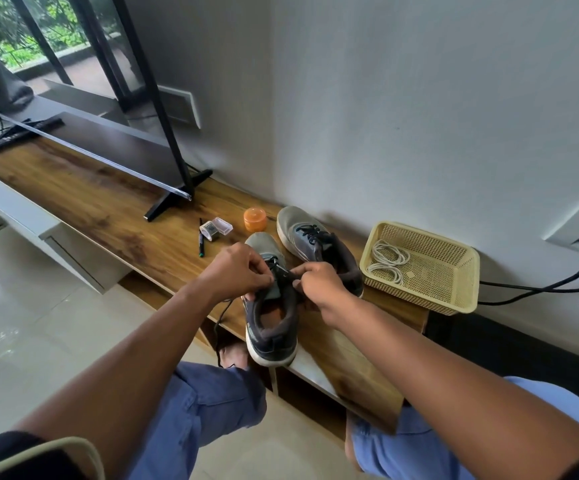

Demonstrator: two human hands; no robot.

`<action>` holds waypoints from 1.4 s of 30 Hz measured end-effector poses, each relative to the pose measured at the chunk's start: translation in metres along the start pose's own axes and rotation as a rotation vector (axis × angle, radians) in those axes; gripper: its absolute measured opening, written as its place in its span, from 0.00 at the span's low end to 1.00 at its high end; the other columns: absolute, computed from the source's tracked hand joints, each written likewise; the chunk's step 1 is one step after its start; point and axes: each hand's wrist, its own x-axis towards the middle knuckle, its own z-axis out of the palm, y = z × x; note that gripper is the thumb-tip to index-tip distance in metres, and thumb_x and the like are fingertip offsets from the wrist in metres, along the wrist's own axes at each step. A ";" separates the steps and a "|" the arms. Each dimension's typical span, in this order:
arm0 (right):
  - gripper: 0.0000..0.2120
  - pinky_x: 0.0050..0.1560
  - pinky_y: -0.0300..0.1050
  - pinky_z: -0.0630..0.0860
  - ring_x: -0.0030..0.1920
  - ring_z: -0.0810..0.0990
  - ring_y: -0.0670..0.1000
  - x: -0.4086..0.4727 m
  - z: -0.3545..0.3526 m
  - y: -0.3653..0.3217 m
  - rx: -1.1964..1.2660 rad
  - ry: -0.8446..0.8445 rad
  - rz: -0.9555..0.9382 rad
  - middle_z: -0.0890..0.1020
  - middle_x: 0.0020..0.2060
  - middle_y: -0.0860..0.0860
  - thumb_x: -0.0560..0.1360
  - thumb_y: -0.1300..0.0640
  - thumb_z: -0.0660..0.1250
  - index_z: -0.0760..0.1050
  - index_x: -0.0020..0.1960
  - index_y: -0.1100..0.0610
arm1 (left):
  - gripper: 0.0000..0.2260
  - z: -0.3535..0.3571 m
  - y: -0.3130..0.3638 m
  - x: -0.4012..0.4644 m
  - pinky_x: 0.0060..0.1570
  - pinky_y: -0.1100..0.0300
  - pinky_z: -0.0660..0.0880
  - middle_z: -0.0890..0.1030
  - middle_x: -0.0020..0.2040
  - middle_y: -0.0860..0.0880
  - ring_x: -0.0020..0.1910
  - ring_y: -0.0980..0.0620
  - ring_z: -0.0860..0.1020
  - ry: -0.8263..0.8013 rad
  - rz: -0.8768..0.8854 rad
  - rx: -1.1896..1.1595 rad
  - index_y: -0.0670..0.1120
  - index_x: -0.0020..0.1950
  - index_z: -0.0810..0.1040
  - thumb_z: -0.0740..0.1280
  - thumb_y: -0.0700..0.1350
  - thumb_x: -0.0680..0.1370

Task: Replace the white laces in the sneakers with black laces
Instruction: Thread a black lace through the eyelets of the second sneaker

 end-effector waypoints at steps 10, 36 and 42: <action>0.15 0.40 0.49 0.82 0.47 0.82 0.58 -0.008 -0.002 -0.006 0.074 -0.064 0.038 0.82 0.48 0.60 0.80 0.71 0.59 0.81 0.55 0.59 | 0.05 0.008 -0.005 0.007 0.33 0.67 0.78 0.86 0.40 0.51 0.36 0.57 0.85 0.092 0.005 -0.002 0.48 0.41 0.86 0.77 0.43 0.76; 0.09 0.45 0.60 0.86 0.44 0.88 0.59 0.004 0.004 -0.006 -0.126 -0.060 -0.160 0.86 0.46 0.59 0.82 0.60 0.66 0.84 0.48 0.54 | 0.06 0.009 -0.018 0.020 0.43 0.61 0.80 0.85 0.43 0.54 0.45 0.57 0.83 0.106 0.015 0.019 0.53 0.40 0.86 0.77 0.46 0.77; 0.02 0.42 0.48 0.86 0.37 0.84 0.54 0.014 0.008 -0.011 -0.034 -0.038 -0.059 0.86 0.41 0.56 0.78 0.62 0.73 0.84 0.47 0.58 | 0.06 0.010 -0.025 0.021 0.46 0.59 0.82 0.86 0.42 0.55 0.45 0.58 0.84 0.094 0.037 -0.017 0.53 0.41 0.87 0.77 0.44 0.77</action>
